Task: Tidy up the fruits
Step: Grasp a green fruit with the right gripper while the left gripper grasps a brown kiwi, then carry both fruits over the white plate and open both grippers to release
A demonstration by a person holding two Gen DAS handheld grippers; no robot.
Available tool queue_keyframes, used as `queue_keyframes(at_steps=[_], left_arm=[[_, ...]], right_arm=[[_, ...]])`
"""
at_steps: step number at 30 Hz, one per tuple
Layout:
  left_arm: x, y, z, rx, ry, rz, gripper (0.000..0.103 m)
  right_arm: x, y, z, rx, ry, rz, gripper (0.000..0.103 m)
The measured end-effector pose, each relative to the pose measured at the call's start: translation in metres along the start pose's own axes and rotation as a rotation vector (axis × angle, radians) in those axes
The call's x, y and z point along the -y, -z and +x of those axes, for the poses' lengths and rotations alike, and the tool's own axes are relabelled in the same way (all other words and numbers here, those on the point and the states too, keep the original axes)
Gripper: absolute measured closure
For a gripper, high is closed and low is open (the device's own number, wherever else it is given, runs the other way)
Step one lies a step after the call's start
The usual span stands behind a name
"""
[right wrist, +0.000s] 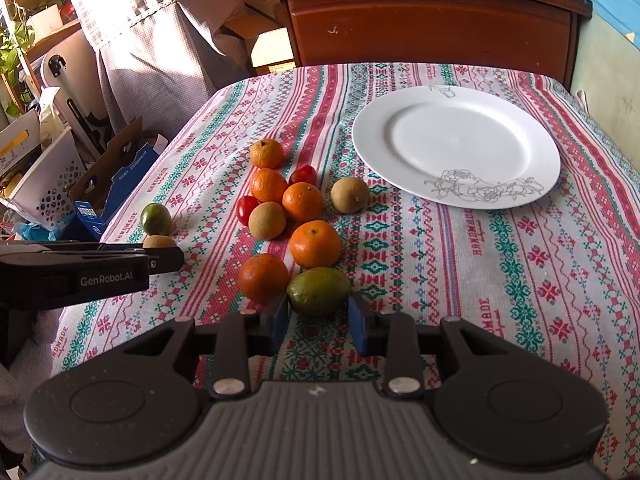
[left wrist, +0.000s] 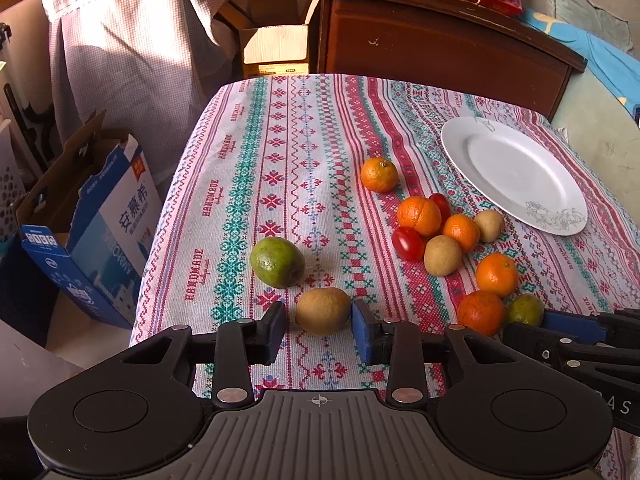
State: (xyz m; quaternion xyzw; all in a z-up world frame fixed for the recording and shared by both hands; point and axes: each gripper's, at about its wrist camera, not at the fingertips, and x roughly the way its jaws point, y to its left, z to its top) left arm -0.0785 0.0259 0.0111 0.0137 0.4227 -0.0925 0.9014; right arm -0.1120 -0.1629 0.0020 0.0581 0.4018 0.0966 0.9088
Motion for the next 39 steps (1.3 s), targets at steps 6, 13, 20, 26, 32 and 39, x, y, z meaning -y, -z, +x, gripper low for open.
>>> queue_keyframes(at_steps=[6,13,20,26,32,39], left_arm=[[0.004,-0.005,-0.005,0.018,0.011,-0.011,0.076],[0.013,-0.020,-0.019,0.076,0.051,-0.015,0.077],[0.032,-0.050,-0.026,0.133,0.098,-0.005,0.076],[0.051,-0.080,-0.020,0.151,0.145,0.014,0.076],[0.077,-0.104,0.001,0.150,0.221,0.075,0.076],[0.099,-0.111,0.038,0.085,0.273,0.091,0.076]], right_arm=[[-0.001,-0.006,-0.008,0.032,-0.015,0.001,0.071],[0.007,-0.025,-0.022,0.096,-0.034,0.036,0.071],[0.024,-0.053,-0.037,0.162,-0.004,0.051,0.071],[0.046,-0.077,-0.043,0.205,0.039,0.063,0.071],[0.083,-0.085,-0.027,0.171,0.078,0.156,0.071],[0.104,-0.083,-0.004,0.120,0.095,0.213,0.071]])
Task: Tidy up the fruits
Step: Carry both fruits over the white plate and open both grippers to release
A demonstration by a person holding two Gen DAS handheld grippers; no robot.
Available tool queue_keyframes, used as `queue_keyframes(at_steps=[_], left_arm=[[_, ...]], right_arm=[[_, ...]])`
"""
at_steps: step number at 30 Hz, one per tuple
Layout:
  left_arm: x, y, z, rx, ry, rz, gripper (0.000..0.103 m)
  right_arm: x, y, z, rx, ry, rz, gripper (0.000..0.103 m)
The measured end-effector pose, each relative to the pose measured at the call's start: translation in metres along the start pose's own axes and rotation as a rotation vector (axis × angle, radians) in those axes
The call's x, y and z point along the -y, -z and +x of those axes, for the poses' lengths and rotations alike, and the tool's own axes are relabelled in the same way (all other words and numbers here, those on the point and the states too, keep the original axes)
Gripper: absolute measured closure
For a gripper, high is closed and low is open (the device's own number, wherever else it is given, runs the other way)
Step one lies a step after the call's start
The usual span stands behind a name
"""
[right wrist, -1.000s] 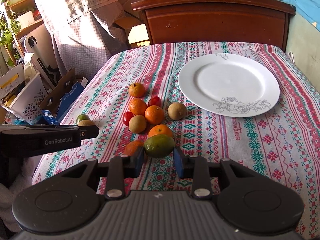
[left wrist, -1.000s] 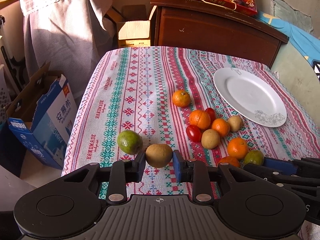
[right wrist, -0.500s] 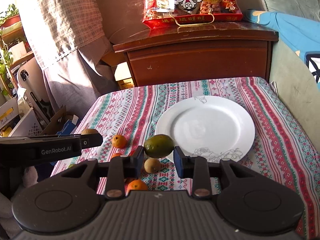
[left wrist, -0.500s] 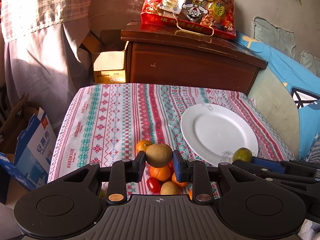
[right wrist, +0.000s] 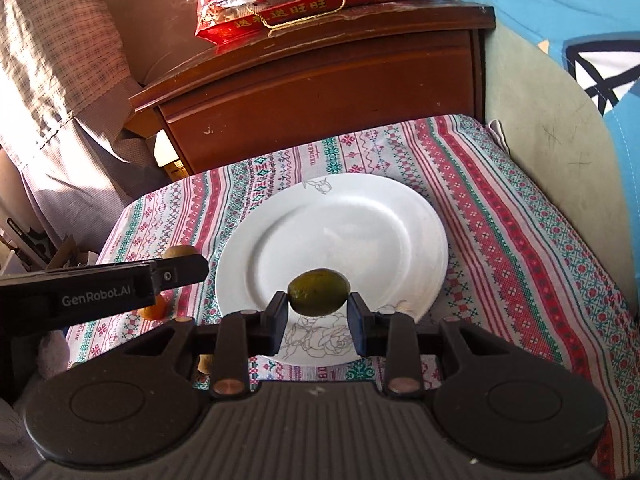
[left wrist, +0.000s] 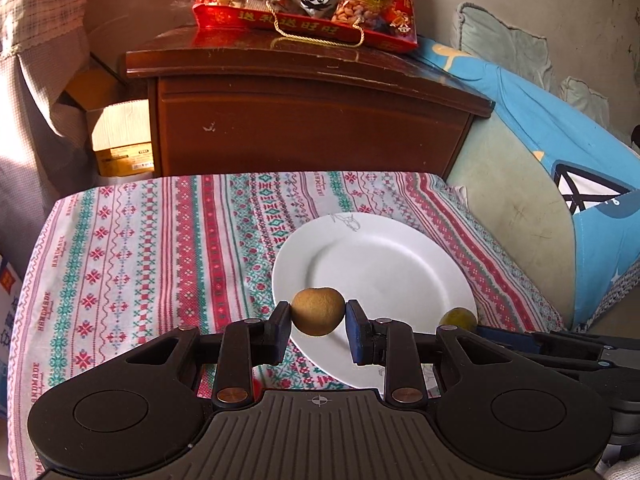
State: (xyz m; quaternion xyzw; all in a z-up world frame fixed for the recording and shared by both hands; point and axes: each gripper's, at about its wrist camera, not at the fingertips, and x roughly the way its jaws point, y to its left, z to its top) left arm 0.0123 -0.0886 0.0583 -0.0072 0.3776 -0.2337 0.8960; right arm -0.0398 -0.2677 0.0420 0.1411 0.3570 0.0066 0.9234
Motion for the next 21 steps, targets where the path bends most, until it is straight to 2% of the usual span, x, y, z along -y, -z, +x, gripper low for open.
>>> queue_keyframes(at_steps=[7,13,17,19,21], left_arm=[[0.011,-0.002,0.030,-0.043,0.011,0.023,0.076],[0.017,-0.003,0.042,-0.058,-0.008,0.047,0.076],[0.021,-0.003,0.042,-0.053,-0.009,0.058,0.072],[0.022,-0.005,0.039,-0.044,-0.017,0.058,0.062],[0.022,-0.006,0.035,-0.032,-0.016,0.064,0.059]], right_arm=[[0.009,0.004,0.013,-0.021,0.005,0.028,0.071],[0.013,0.004,0.022,-0.024,0.018,0.049,0.068],[0.010,0.004,0.023,-0.004,0.033,0.009,0.067],[0.010,0.004,0.022,-0.008,0.020,0.019,0.067],[0.010,0.003,0.021,-0.013,0.007,0.026,0.066]])
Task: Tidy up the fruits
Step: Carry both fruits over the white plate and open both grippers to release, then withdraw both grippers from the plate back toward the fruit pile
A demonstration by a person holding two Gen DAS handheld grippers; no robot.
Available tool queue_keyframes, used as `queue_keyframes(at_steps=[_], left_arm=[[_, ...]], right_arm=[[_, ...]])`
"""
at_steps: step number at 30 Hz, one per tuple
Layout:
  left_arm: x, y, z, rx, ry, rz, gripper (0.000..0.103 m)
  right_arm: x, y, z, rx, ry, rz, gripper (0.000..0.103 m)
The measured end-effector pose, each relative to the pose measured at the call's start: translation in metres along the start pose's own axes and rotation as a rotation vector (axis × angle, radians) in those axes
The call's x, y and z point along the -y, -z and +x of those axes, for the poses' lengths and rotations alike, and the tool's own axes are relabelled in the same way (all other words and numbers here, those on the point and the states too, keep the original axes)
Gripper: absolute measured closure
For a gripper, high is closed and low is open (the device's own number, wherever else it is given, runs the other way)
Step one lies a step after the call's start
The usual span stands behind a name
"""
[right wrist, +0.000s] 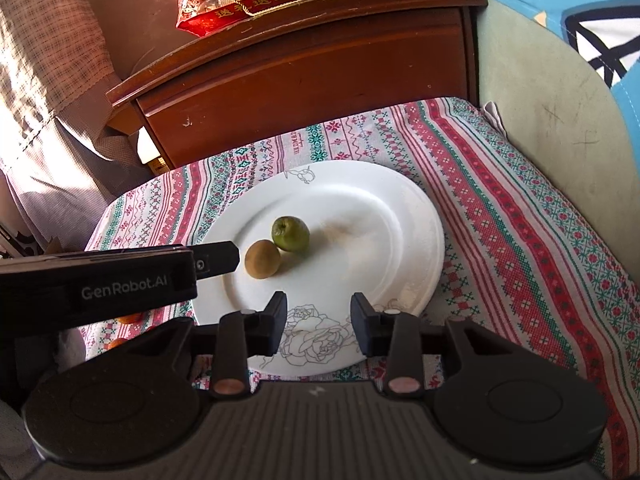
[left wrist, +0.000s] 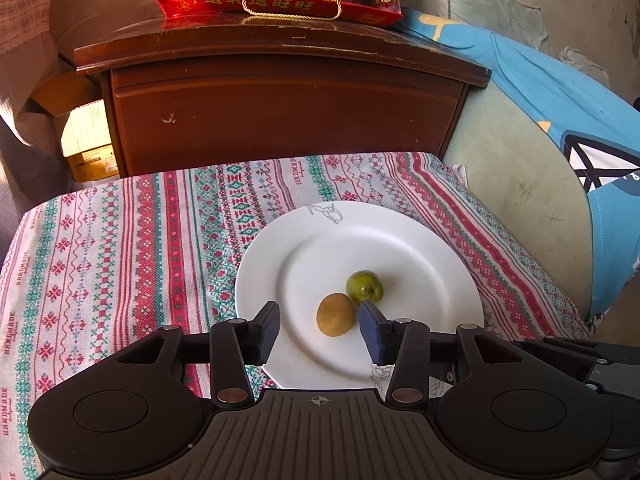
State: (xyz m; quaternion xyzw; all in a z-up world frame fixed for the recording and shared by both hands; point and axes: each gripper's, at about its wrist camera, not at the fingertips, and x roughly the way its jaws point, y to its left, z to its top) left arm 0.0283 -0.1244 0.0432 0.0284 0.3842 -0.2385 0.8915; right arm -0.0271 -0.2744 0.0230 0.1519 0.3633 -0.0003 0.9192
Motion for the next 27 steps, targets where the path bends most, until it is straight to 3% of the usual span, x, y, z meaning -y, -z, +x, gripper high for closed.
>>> queue_keyframes(at_steps=[14,18,23,27], left_arm=[[-0.014,0.006,-0.013,-0.048,-0.038,-0.046,0.056],[-0.024,0.004,-0.031,-0.025,-0.050,-0.027,0.056],[-0.048,0.002,-0.051,-0.006,-0.017,-0.074,0.053],[-0.066,0.007,-0.063,-0.001,-0.060,-0.064,0.053]], right_arm=[[-0.018,0.004,-0.006,0.011,-0.001,-0.014,0.058],[-0.025,0.014,-0.011,0.005,0.007,-0.010,0.057],[-0.032,0.030,-0.024,0.021,0.014,0.025,0.057],[-0.044,0.047,-0.035,0.025,0.016,0.015,0.057]])
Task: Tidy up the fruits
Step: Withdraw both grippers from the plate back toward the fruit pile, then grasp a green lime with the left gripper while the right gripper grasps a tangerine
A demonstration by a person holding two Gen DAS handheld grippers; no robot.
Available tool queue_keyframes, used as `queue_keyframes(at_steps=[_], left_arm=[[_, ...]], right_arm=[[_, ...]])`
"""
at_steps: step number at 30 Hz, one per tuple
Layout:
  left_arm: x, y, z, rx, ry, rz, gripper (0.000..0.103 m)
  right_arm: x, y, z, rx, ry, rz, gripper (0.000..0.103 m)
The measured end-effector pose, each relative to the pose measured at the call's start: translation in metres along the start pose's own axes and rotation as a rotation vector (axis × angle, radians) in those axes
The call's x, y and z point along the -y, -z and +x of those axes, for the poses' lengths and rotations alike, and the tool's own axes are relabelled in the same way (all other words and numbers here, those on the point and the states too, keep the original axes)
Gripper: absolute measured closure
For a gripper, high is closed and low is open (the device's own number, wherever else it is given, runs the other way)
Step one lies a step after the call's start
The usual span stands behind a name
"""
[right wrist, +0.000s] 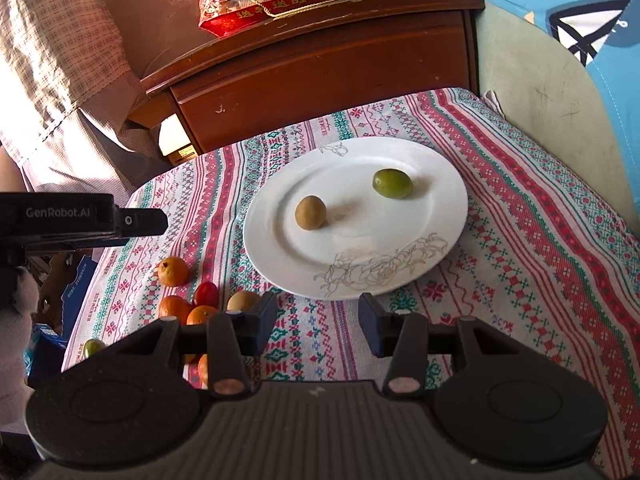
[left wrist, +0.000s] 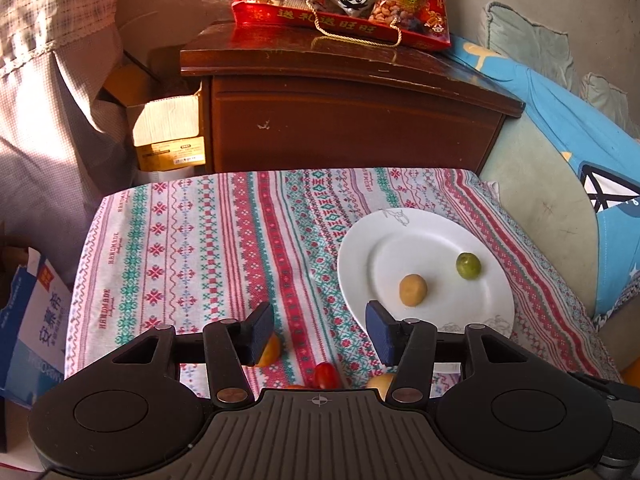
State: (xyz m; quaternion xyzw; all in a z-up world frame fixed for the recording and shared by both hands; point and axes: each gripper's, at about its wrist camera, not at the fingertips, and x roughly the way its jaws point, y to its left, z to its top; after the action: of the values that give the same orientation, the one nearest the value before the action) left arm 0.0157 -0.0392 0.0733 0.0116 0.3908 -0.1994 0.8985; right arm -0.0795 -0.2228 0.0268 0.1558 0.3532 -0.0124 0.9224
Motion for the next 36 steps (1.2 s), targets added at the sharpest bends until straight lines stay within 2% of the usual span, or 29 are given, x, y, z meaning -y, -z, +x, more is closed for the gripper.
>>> queue_keyframes(at_steps=[8,15,25,31,36], left_arm=[[-0.043,0.019,-0.019,-0.018,-0.042,-0.065,0.053],[-0.070,0.048,-0.031,-0.055,-0.088,-0.118,0.053],[-0.078,0.084,-0.036,-0.101,-0.152,-0.072,0.054],[-0.076,0.087,-0.035,-0.077,-0.128,-0.048,0.055],[-0.071,0.093,-0.029,-0.077,-0.150,-0.013,0.058]], right_arm=[[-0.028,0.038,-0.021,-0.029,-0.054,-0.027,0.057],[-0.050,0.057,-0.024,-0.054,-0.083,-0.071,0.057],[-0.067,0.073,-0.018,-0.073,-0.088,-0.102,0.057],[-0.073,0.075,-0.013,-0.070,-0.083,-0.119,0.057],[-0.077,0.074,-0.008,-0.063,-0.078,-0.134,0.058]])
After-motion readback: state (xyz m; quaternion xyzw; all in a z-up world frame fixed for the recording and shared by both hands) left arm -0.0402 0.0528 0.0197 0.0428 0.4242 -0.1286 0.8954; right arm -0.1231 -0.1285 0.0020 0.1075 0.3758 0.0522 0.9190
